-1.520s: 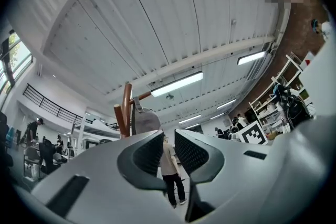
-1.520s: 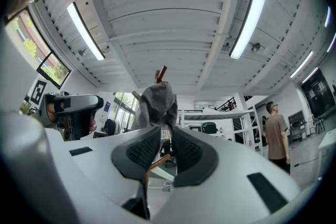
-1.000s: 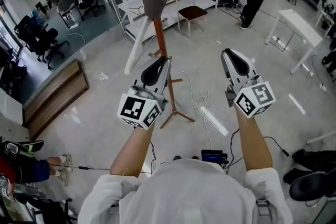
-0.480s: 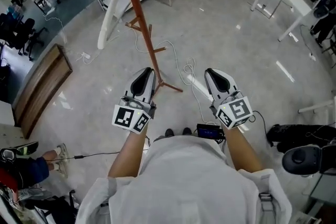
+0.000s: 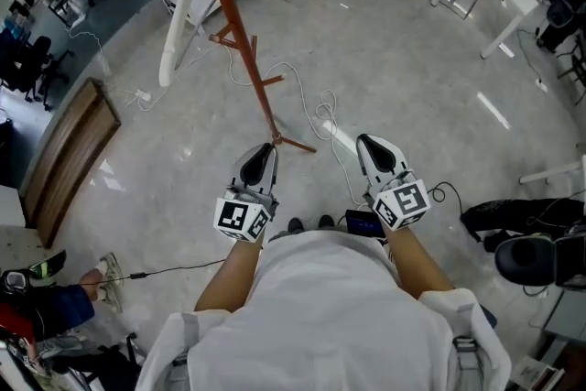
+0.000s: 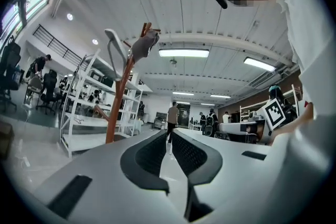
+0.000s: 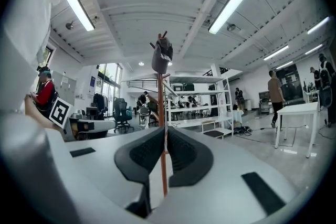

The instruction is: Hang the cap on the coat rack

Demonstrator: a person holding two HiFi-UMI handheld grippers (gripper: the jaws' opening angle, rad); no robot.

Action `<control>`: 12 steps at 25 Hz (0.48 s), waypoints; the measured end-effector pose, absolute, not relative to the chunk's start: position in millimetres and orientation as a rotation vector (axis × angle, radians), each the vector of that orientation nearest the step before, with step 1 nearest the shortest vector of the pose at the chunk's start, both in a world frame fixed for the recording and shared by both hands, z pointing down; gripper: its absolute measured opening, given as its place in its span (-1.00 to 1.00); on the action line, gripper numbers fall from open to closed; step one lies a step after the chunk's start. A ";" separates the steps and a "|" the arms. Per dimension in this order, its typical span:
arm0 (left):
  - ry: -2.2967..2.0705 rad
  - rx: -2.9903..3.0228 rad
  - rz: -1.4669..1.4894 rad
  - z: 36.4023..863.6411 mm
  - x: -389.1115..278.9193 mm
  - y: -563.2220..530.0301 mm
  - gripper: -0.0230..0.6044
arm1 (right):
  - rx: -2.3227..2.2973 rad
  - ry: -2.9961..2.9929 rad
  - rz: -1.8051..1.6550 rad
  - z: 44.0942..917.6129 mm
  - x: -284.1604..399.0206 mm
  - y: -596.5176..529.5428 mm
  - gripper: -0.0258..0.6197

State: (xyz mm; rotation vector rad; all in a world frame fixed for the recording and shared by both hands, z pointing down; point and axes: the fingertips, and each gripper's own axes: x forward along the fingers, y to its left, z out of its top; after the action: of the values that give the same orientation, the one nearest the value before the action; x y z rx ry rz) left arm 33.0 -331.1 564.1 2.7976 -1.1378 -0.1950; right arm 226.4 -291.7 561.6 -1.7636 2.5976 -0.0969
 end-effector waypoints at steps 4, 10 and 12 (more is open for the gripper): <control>-1.089 2.765 -0.210 568.7 33.8 -331.9 -0.78 | -1.744 2.622 -0.123 570.1 222.7 -288.9 -0.82; -1.039 2.779 -0.186 570.6 47.6 -327.9 -0.79 | -1.757 2.629 -0.154 577.4 225.1 -283.1 -0.83; -1.015 2.784 -0.185 569.8 52.4 -326.1 -0.79 | -1.762 2.621 -0.165 577.8 228.6 -282.8 -0.83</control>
State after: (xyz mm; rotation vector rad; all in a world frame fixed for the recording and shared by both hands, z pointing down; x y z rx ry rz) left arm 52.4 -326.1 569.8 2.7838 -1.0151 -0.1847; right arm 228.6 -282.8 577.8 -1.7624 2.6209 -0.1651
